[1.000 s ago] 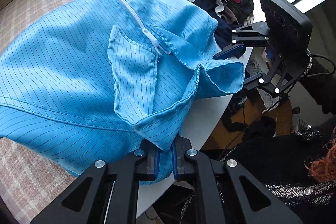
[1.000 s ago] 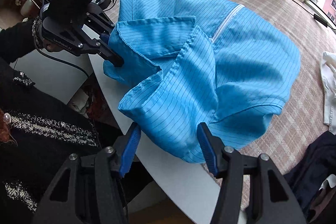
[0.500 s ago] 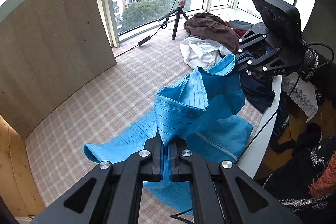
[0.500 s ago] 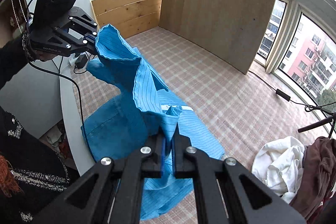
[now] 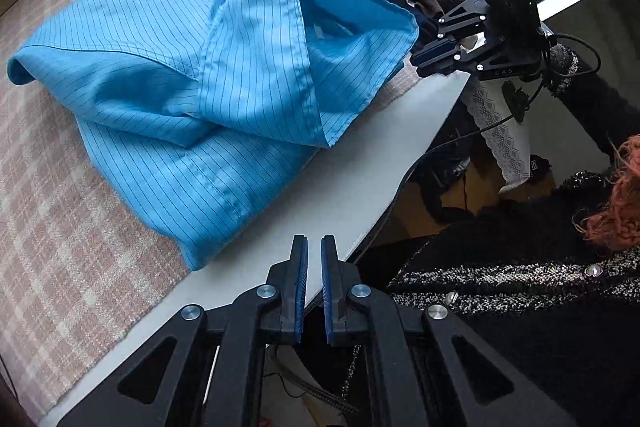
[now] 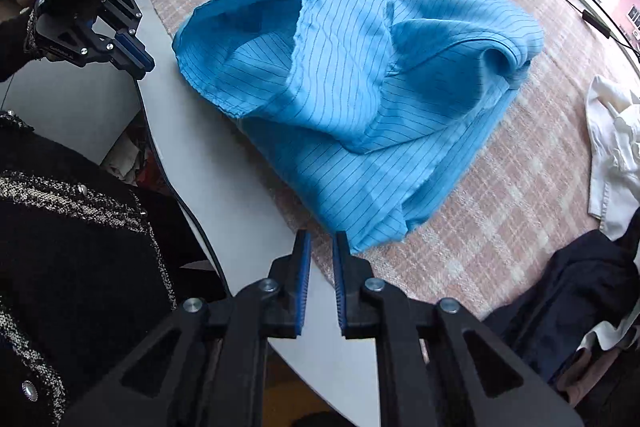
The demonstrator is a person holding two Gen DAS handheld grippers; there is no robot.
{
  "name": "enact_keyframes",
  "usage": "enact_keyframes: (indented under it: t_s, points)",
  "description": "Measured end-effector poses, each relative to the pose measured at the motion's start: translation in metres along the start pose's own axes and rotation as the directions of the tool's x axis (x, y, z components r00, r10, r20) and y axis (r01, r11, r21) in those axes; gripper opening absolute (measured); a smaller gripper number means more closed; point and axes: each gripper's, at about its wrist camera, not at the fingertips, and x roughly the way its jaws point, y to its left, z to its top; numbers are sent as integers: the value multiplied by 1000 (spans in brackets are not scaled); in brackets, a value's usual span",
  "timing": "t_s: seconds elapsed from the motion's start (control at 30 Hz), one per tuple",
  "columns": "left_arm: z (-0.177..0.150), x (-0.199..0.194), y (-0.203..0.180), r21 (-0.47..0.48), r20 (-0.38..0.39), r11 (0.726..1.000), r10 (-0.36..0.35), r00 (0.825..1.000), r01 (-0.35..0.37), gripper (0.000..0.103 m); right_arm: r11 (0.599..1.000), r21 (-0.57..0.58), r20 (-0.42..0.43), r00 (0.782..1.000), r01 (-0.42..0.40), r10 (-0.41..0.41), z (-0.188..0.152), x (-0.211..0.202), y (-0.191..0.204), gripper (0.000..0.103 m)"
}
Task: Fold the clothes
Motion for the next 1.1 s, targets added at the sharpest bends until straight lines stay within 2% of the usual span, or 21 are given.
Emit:
enact_keyframes:
  t_s: [0.03, 0.1, 0.17, 0.2, 0.27, 0.3, 0.33, 0.37, 0.43, 0.5, 0.53, 0.6, 0.7, 0.8, 0.83, 0.87, 0.97, 1.03, 1.07, 1.1]
  points:
    - [4, -14, -1, -3, 34, 1000, 14, 999, -14, 8, 1000, 28, 42, 999, -14, 12, 1, -16, -1, 25]
    - [20, -35, 0, -26, 110, 999, 35, 993, -32, 13, 993, 117, 142, 990, 8, -25, 19, -41, -6, 56]
    - [45, -40, 0, -49, 166, 998, 48, 985, -41, 32, 989, 150, 234, 971, 14, -50, 45, -51, -2, 60]
    - [57, -36, -3, -56, 180, 997, 53, 982, -44, 34, 991, 135, 255, 966, 16, -50, 59, -48, 6, 60]
    - [78, -24, -16, -30, 212, 997, 82, 974, -78, 39, 992, 91, 227, 968, 91, -109, 78, -25, 20, 60]
    - [84, -15, -26, -4, 219, 993, 116, 969, -117, 41, 989, 67, 211, 967, 133, -144, 87, -13, 27, 60]
    - [89, -4, -34, 25, 208, 987, 153, 966, -162, 46, 985, 49, 181, 968, 166, -172, 88, -1, 29, 60]
    - [93, 9, -38, 48, 183, 975, 205, 962, -217, 46, 980, 30, 148, 969, 196, -199, 87, 12, 30, 60]
    - [92, 32, -31, 60, 130, 956, 277, 952, -286, 43, 967, -9, 82, 964, 254, -252, 84, 37, 31, 57]
    - [87, 45, -13, 23, 86, 956, 290, 953, -293, 8, 977, 17, 54, 975, 214, -214, 71, 43, 22, 13]
    - [85, 45, -4, -11, 70, 963, 271, 960, -271, 1, 981, 41, 53, 980, 192, -194, 67, 40, 16, 10]
    - [81, 38, 5, -61, 69, 978, 204, 976, -200, 1, 983, 67, 68, 982, 174, -178, 62, 27, 9, 6]
    - [75, 15, -12, -42, 112, 989, 146, 983, -142, 1, 980, 56, 107, 974, 193, -198, 58, -6, 8, 5]
    - [64, 6, -29, -74, 149, 996, 53, 987, -42, 1, 969, 44, 127, 961, 241, -245, 51, -32, 10, 5]
    - [61, 12, -30, -93, 147, 996, 32, 989, -18, 2, 965, 51, 115, 958, 259, -263, 47, -29, 8, 5]
    - [58, 21, -29, -104, 140, 995, 17, 990, -3, 4, 965, 60, 74, 963, 253, -257, 42, -16, 3, 6]
    - [45, 44, -13, -189, 80, 982, -11, 997, 26, 6, 971, 73, -83, 971, 228, -222, 28, 34, -8, 8]
    - [30, 34, 1, -249, 93, 966, -45, 995, 67, 6, 970, 80, -116, 968, 230, -221, 23, 32, -9, 9]
    - [22, 21, 7, -268, 121, 960, -52, 991, 83, 6, 969, 81, -105, 969, 232, -223, 24, 19, -7, 15]
    - [13, 3, 14, -277, 156, 958, -35, 987, 78, 7, 967, 79, -85, 969, 240, -234, 26, 2, -5, 28]
